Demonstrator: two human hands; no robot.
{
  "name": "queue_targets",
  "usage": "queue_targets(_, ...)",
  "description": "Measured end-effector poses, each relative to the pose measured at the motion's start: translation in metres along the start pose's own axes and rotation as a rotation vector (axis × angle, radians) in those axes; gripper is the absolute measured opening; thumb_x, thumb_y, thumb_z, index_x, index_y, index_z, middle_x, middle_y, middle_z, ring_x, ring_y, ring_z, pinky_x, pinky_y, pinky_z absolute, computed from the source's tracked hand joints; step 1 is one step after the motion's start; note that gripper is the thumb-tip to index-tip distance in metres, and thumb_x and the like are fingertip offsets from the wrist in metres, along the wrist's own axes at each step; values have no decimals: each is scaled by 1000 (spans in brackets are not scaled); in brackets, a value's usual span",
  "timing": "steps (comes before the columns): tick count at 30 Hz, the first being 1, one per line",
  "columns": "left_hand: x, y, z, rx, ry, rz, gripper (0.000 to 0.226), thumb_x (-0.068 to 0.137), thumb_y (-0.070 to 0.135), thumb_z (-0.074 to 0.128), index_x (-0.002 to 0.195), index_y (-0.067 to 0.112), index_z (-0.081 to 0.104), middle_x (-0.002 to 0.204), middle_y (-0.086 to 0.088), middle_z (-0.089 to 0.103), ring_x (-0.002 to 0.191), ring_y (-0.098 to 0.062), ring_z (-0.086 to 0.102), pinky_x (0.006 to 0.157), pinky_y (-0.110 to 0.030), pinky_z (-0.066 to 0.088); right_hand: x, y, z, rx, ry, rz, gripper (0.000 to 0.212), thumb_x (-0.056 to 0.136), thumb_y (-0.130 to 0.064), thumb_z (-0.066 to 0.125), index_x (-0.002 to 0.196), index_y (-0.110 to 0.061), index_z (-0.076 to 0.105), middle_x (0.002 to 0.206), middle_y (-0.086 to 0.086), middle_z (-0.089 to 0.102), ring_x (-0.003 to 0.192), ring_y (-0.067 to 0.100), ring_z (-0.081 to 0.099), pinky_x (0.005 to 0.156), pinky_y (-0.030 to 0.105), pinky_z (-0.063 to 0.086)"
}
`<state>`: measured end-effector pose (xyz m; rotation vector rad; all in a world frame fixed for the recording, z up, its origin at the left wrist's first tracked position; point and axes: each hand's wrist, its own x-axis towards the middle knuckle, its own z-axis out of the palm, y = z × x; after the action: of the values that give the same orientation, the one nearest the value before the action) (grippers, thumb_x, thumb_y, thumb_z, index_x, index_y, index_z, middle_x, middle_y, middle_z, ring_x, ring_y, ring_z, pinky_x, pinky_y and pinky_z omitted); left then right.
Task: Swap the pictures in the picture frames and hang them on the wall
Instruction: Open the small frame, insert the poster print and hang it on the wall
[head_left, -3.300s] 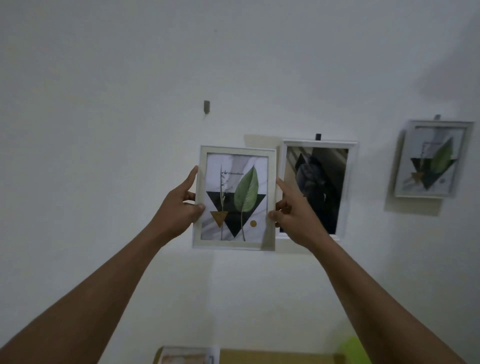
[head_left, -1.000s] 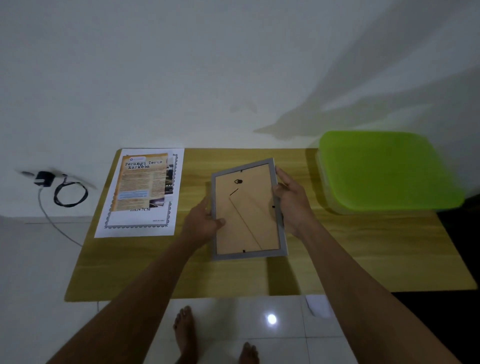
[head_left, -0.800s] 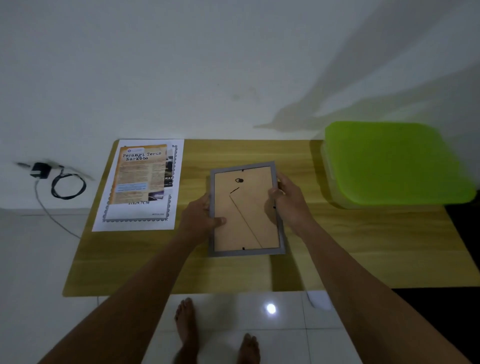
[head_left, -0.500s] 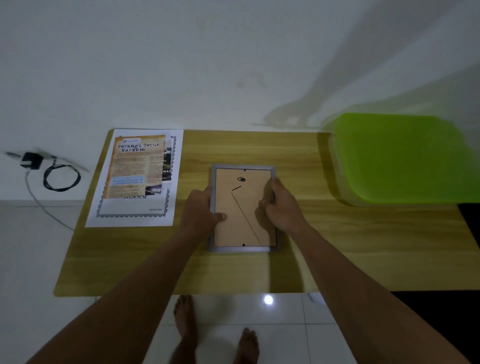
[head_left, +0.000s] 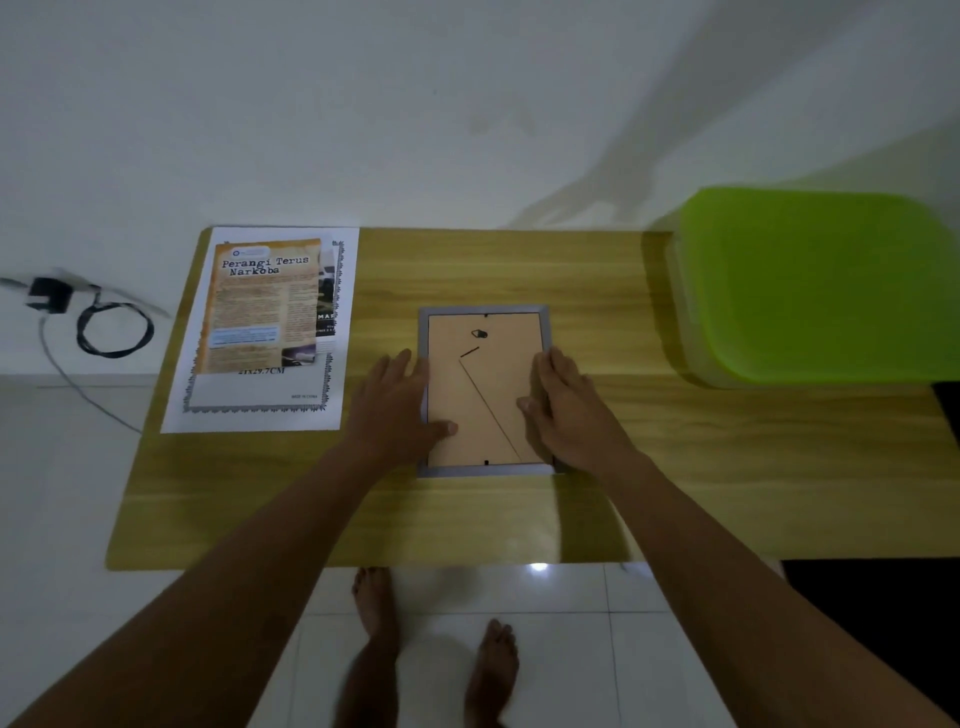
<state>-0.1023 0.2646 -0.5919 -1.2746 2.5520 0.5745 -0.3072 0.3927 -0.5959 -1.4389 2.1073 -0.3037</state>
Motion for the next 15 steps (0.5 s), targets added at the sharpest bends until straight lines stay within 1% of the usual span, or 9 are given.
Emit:
queue_targets(2, -3, -3, 2, 51, -149, 11, 129, 64, 74, 68, 154, 15, -4, 161, -10, -9, 147, -37, -8, 117, -58, 13, -11, 0, 6, -47, 7, -24, 67, 103, -47, 35, 157, -15, 9, 165, 10, 2, 152, 27, -1, 120, 50, 4)
queue_targets(3, -5, -4, 2, 69, -202, 12, 137, 59, 76, 69, 153, 15, -10, 161, -9, -16, 146, -37, -12, 116, -60, 11, -19, 0, 11, -81, 0, -38, 70, 102, -51, 34, 157, -17, 9, 165, 10, 2, 151, 28, -2, 119, 53, 4)
queue_targets(5, -6, -4, 3, 75, -249, 17, 145, 55, 76, 73, 152, 14, -16, 159, -8, -22, 146, -37, -17, 115, -63, 7, -32, 0, 22, -152, -21, -74, 74, 100, -58, 33, 157, -19, 9, 165, 12, -2, 151, 29, -7, 119, 58, 2)
queue_targets(7, -5, -2, 2, 64, -250, 16, 148, 53, 73, 75, 151, 14, -18, 159, -7, -22, 146, -36, -17, 115, -64, 6, -43, 2, 33, -200, -23, -119, 73, 100, -59, 33, 158, -20, 10, 164, 14, -4, 151, 30, -11, 118, 61, 0)
queue_targets(9, -3, -3, 3, 45, -235, 11, 149, 52, 72, 77, 151, 14, -19, 160, -5, -21, 146, -35, -16, 114, -62, 4, -50, 3, 43, -233, 2, -167, 67, 101, -56, 32, 157, -22, 15, 164, 16, 0, 151, 31, -8, 117, 62, 1)
queue_targets(12, -7, -8, 6, 55, -195, 43, 145, 55, 72, 75, 151, 12, -16, 161, -7, -17, 147, -33, -12, 116, -58, 5, -58, 0, 53, -278, 43, -244, 55, 103, -48, 33, 152, -25, 30, 161, 22, 12, 150, 38, 4, 115, 64, 9)
queue_targets(15, -10, -13, 6, 64, -155, 87, 139, 60, 72, 72, 153, 11, -12, 161, -8, -13, 148, -29, -9, 117, -53, 5, -59, -3, 60, -255, 94, -305, 43, 103, -35, 35, 142, -25, 47, 159, 19, 24, 149, 37, 16, 116, 63, 12)
